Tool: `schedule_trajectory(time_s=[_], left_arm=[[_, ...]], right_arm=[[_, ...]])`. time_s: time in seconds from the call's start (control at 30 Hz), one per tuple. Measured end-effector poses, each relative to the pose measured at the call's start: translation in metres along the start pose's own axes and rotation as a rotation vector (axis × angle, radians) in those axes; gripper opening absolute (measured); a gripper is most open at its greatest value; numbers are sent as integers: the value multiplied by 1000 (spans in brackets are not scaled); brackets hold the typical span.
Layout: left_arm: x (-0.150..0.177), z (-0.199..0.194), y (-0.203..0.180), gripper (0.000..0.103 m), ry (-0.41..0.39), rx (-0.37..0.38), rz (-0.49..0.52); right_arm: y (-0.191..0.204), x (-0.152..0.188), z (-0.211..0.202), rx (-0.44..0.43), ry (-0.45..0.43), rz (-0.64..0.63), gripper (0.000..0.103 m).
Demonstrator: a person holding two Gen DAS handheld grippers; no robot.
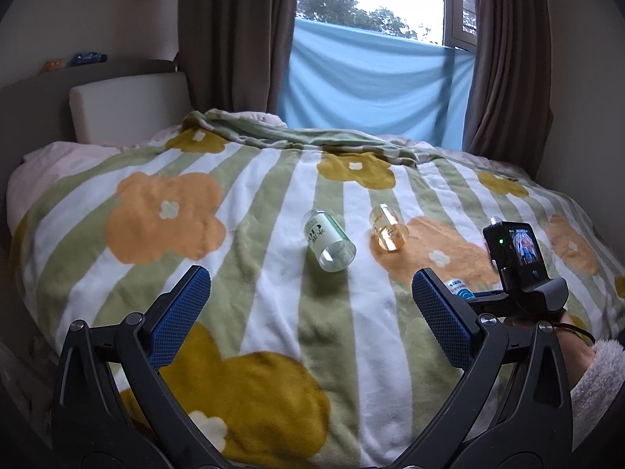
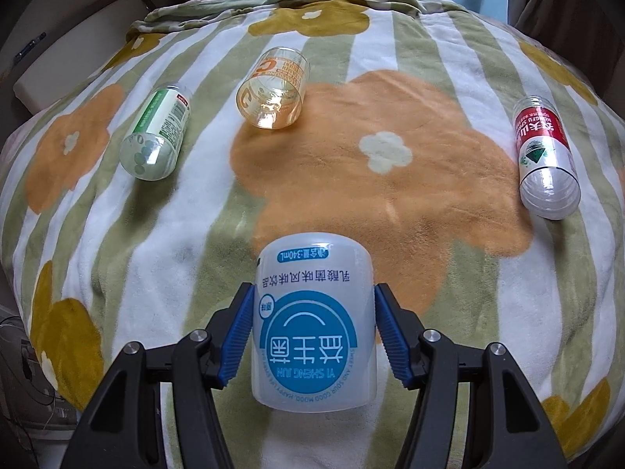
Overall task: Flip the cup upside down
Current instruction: 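Lift the white-blue bottle with the right tool and carry it toward the left tool, then close the left tool on the white-blue bottle while the right tool releases it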
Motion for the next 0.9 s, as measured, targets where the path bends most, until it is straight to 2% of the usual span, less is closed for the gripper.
schedule_trajectory(time_s=[0.1,0.13,0.17,0.23,0.3,0.33,0.37,0.5,0.57,0.7,0.8,0.9], left_arm=[[2,2,-3,103,9,1,8],[3,2,-4,103,12,0,12],[3,3,-5,103,17,-3,17],[4,6,-8,103,27,-8,31],[3,9,-13,103,36,-13,45],[1,11,-16,103,38,-15,55],[-1,12,-20,103,38,-14,68],[-21,16,-51,103,28,16,150],[-33,20,-72,103,31,49,188],[-46,43,-125,103,88,101,275],[-36,71,-166,103,185,152,316],[-12,101,-199,103,293,167,333]], right_arm=[[0,0,-1,-17,4,13,59],[1,1,-3,-37,1,24,67],[2,0,-6,-56,-6,31,82],[4,-2,-18,-74,-40,26,94],[7,-3,-37,-91,-81,10,94],[8,-4,-48,-106,-107,3,96],[9,-5,-60,-122,-140,-6,103],[10,-4,-119,-156,-337,-44,103],[3,1,-146,-108,-429,-68,103],[-19,14,-189,46,-582,-107,103],[-35,29,-205,112,-649,-97,103],[-45,39,-208,135,-680,-87,103]])
Point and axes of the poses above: each gripper's, at about its wrist camera, not at the fingertips, and z roughly the way its jaws point, y to its left, x to its underside, the point moved 10 cm from there along z, roughly the way its jaws point, and after that the axes turned 9 degrees about -x, right-handed, at the moved point
